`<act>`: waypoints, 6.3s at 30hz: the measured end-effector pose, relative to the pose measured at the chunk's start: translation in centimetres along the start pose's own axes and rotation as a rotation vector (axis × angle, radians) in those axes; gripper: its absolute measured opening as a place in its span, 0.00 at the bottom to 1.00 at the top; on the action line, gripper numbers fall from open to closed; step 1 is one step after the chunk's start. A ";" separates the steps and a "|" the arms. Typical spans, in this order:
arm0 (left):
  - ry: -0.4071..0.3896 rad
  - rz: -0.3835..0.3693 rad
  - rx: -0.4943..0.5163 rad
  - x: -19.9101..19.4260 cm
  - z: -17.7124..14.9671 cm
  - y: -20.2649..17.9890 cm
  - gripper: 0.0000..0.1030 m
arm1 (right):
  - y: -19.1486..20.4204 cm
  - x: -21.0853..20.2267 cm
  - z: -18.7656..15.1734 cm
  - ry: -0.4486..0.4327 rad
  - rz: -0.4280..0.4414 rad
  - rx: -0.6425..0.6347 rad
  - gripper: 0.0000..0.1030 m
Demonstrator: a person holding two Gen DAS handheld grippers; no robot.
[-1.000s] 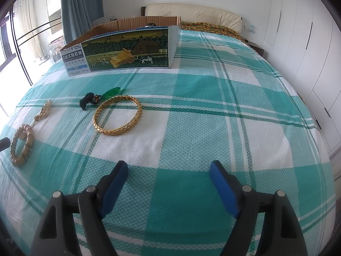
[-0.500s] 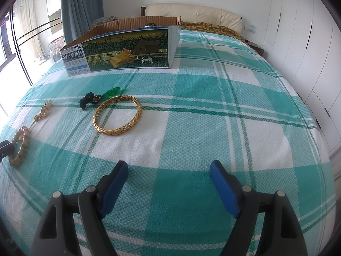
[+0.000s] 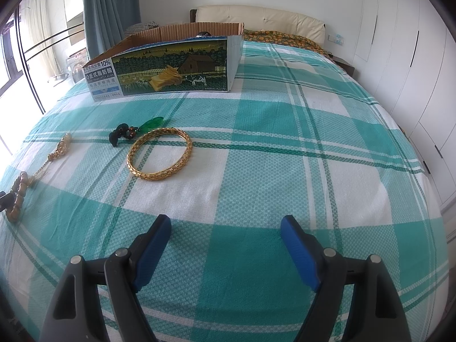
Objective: Organize jewelry
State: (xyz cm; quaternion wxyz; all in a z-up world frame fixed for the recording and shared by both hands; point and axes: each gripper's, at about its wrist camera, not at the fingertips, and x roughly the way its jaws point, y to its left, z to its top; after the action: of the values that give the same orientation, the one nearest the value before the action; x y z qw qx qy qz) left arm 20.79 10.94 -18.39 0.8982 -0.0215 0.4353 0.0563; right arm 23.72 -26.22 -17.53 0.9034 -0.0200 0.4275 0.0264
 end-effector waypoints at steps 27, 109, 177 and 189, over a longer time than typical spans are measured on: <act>-0.002 -0.021 -0.013 0.5 -0.5 0.6 0.67 | 20.8 5.2 6.4 0.055 0.243 -0.371 0.22; -0.103 -0.490 0.065 -6.5 13.4 -7.4 0.12 | -0.7 -12.4 10.4 -0.220 0.281 0.020 0.11; 0.030 -0.195 0.191 5.3 5.4 -13.4 0.97 | -4.3 1.2 1.4 0.008 -0.083 0.053 0.71; 0.037 -0.171 0.213 5.4 5.2 -13.8 1.00 | -4.7 1.6 1.3 0.023 -0.090 0.077 0.78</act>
State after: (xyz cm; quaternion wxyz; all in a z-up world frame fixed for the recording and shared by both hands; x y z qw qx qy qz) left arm 29.77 -1.83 -19.56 0.8888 0.0362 0.4519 -0.0673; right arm 26.07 -30.81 -17.90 0.8988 -0.0047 0.4373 -0.0311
